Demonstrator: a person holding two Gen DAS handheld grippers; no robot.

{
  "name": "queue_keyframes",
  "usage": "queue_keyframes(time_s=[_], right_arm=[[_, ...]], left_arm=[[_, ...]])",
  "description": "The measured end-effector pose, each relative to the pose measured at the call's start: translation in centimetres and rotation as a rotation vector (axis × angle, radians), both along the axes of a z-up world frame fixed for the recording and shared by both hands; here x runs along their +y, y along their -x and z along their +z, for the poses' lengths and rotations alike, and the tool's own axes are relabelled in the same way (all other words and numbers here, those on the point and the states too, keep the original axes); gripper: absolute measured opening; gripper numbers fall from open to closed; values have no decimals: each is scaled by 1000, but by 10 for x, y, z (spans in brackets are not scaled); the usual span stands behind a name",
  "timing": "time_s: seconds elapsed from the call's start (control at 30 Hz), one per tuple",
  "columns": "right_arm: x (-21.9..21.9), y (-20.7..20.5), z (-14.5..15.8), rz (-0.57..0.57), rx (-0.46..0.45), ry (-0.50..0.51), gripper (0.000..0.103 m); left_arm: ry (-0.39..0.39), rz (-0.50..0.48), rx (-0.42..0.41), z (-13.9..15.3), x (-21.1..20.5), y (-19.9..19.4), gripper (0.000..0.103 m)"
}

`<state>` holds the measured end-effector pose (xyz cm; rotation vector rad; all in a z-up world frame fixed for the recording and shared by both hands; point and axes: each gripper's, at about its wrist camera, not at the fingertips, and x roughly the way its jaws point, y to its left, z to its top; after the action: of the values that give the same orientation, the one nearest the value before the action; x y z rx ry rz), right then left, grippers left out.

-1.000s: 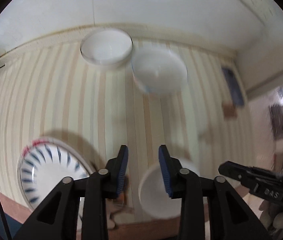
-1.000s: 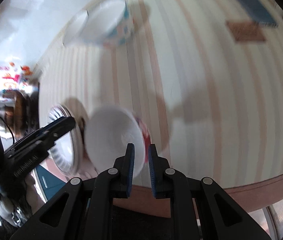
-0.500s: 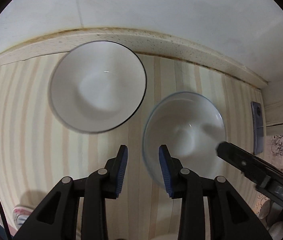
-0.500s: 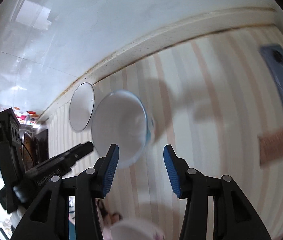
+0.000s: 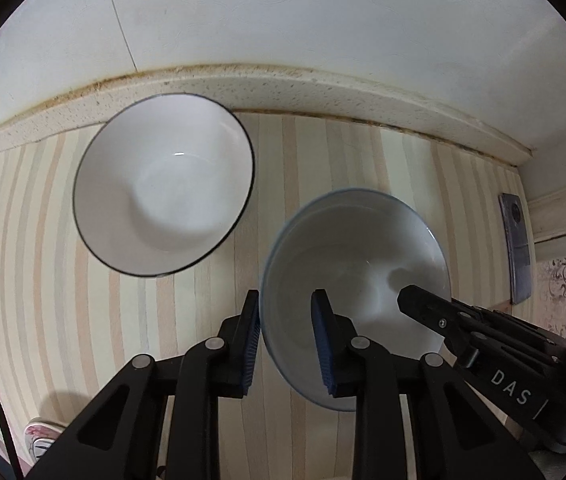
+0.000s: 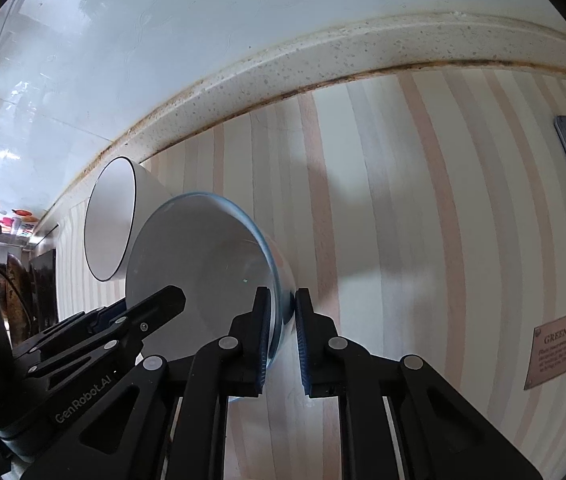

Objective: Organize plates and bowls
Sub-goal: 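Lower the held white bowl into the blue-rimmed floral bowl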

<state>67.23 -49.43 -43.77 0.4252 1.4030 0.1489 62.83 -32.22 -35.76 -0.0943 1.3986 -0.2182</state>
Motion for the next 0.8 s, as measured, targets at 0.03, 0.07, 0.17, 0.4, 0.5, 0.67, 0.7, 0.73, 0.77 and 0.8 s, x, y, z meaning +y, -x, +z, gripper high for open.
queue_keyframes(time_s=[0.03,0.07,0.17,0.4,0.5,0.67,0.7,0.73,0.77,0.8], right_arm=[[0,2,2,0,-1,0,14],[0,5,5,1,-5,2,14],[-1,12,15,3,-14,-1,14],[-5,59,49,5,-33,-1,14],[-8,86,66,6,-45,3,14],[-5,136,84,11,-37,5,14],[-3,147,87,15,-35,10,14],[-1,158,88,18,-30,14,14],[-1,166,89,15,-26,14,14],[1,178,90,15,-20,16,14]], left_arm=[[1,-6,-5,4,-1,2,23],[2,-10,-9,7,-2,4,23],[14,-26,-26,21,-1,16,23],[49,-80,-63,63,4,55,23],[60,-111,-69,75,7,78,23],[71,-149,-57,79,8,113,23],[71,-160,-51,78,9,122,23],[71,-165,-46,78,10,128,23],[74,-169,-42,77,11,135,23],[73,-175,-39,77,11,140,23]])
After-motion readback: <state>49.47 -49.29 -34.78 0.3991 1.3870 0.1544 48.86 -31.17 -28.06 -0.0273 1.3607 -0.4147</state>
